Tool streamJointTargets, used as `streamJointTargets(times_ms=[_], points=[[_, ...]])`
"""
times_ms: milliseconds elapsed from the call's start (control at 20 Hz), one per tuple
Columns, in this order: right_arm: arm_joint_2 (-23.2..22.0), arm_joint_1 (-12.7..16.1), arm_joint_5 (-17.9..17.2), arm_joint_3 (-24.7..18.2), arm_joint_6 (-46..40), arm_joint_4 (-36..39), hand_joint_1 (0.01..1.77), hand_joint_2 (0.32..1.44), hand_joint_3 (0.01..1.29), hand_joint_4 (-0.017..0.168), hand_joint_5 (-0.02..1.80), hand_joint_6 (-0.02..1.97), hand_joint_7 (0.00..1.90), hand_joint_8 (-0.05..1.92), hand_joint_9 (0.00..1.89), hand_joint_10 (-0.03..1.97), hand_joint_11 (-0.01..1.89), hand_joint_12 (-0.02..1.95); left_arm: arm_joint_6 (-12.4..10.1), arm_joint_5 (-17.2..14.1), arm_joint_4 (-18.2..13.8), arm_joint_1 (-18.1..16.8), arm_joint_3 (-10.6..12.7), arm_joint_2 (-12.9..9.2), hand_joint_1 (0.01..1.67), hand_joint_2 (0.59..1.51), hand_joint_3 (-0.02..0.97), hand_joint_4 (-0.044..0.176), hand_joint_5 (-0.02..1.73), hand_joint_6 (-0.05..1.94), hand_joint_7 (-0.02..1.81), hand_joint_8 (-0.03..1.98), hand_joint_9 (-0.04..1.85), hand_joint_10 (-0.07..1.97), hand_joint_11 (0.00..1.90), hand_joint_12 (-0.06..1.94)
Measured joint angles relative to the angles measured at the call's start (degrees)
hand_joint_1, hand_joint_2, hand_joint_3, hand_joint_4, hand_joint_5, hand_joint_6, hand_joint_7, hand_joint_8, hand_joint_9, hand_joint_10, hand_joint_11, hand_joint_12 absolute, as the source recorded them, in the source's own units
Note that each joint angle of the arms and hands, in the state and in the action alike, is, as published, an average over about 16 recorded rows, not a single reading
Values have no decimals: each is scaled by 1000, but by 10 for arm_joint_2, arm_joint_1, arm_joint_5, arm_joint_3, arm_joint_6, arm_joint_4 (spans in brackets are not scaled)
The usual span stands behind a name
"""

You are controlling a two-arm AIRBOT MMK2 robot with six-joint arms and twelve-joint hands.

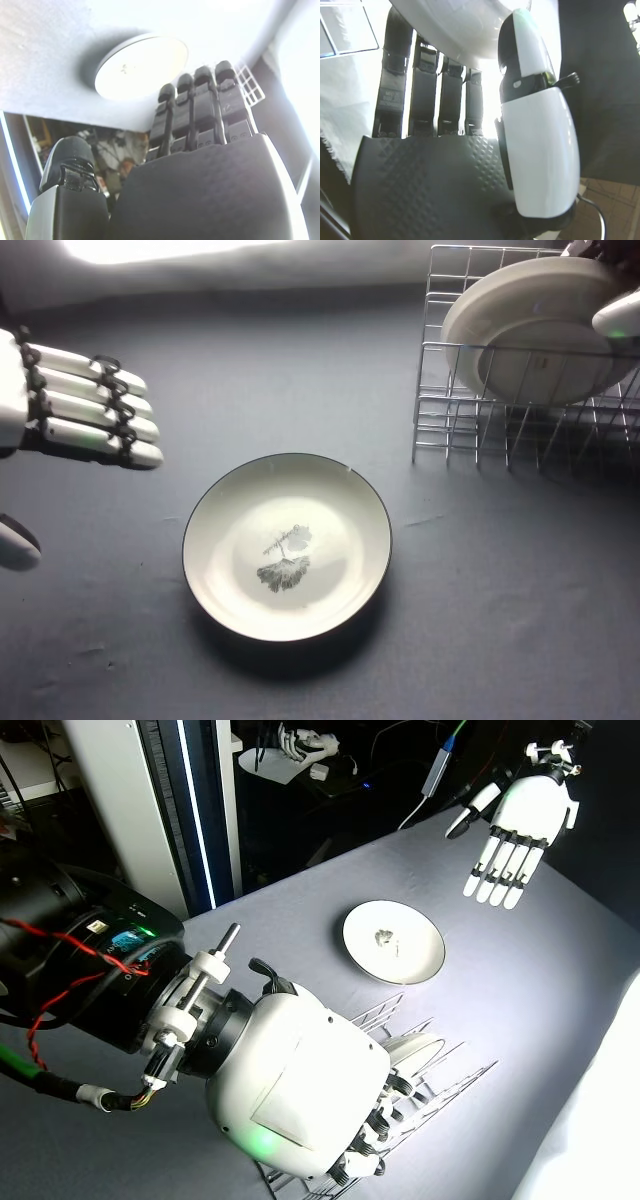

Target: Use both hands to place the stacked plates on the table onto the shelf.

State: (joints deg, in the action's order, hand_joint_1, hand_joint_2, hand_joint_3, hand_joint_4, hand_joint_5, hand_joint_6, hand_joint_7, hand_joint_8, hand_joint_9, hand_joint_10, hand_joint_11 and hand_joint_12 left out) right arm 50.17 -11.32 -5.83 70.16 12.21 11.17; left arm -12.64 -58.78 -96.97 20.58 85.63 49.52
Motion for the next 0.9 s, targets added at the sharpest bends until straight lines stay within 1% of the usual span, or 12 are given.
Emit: streamJointTargets(times_ms=[100, 300, 350, 500, 600, 800, 900], points=[[0, 5, -5, -3, 0, 10, 1134, 1030, 12, -3, 645, 376, 728, 332, 650, 499, 365, 1228, 3, 1, -2, 6, -2, 9, 14, 1182, 12, 2, 117, 6, 119, 15, 96, 9, 28, 115], [1, 19, -24, -13, 0, 56, 969, 984, 13, -3, 446, 116, 502, 68, 439, 212, 181, 898, 12, 6, -5, 19, -6, 29, 14, 1181, 12, 2, 117, 7, 119, 15, 98, 9, 20, 146], [2, 22, -31, -17, 0, 73, 933, 968, 13, -3, 399, 71, 447, 26, 387, 159, 142, 817, 15, 9, -6, 23, -7, 35, 14, 1181, 12, 2, 117, 7, 120, 15, 98, 9, 18, 153], [5, 25, -61, -31, -1, 134, 827, 921, 13, -3, 272, 7, 286, -14, 240, 65, 59, 582, 24, 19, -5, 36, -9, 51, 14, 1182, 12, 2, 118, 7, 120, 15, 100, 9, 14, 176], [7, 22, -86, -41, -2, 182, 744, 891, 13, -2, 185, -7, 185, -18, 152, 32, 24, 416, 30, 28, -4, 44, -10, 60, 14, 1183, 12, 2, 120, 7, 121, 15, 101, 9, 14, 186], [10, 4, -146, -59, -4, 289, 611, 838, 12, 1, 49, -7, 47, -16, 37, 2, 16, 99, 40, 45, 3, 58, -11, 73, 14, 1185, 12, 2, 120, 6, 123, 15, 101, 9, 13, 191], [12, -8, -180, -66, -5, 343, 575, 811, 13, 2, 23, -7, 26, -15, 17, 1, 17, 24, 44, 52, 6, 65, -10, 77, 14, 1186, 12, 2, 119, 6, 124, 15, 101, 9, 14, 195]])
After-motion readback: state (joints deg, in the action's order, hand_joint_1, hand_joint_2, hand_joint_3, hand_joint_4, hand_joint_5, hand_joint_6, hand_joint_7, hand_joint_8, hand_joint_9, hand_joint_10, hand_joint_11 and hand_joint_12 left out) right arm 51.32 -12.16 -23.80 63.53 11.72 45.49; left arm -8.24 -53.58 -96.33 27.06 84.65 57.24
